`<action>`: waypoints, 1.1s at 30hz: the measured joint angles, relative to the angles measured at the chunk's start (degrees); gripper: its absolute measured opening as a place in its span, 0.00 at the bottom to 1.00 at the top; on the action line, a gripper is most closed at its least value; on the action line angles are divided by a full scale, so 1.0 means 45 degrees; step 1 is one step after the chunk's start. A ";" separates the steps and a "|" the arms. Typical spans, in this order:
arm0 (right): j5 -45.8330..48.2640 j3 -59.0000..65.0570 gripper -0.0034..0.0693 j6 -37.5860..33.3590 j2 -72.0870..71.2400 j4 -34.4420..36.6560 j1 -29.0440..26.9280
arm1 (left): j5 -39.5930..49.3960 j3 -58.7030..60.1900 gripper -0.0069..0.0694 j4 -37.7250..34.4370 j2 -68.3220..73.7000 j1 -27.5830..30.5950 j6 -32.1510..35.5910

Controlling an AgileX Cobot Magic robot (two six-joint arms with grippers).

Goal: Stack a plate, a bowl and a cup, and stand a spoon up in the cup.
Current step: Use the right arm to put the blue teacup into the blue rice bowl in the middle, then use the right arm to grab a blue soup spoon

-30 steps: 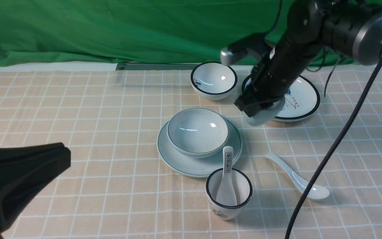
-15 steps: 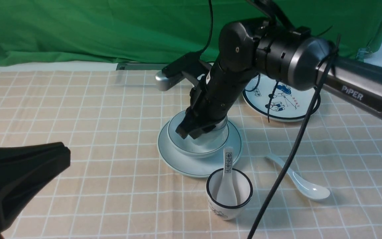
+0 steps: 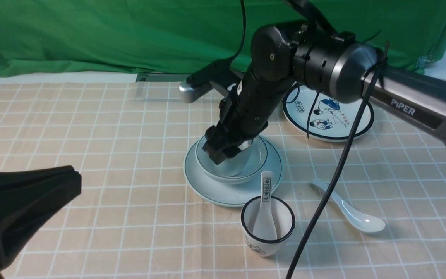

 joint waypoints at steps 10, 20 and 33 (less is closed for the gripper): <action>0.2671 0.0342 0.39 0.0742 -0.3520 -0.2458 -0.1035 | -0.0078 0.0000 0.09 0.0000 0.0000 0.0000 0.0000; -0.0841 0.7982 0.62 0.0201 -0.4522 -0.0561 -0.3939 | -0.0190 0.0000 0.09 0.0014 0.0000 0.0000 0.0014; -0.4702 0.8634 0.66 -0.0332 -0.2253 -0.0349 -0.3851 | -0.0230 0.0000 0.09 0.0054 0.0516 0.0000 0.0043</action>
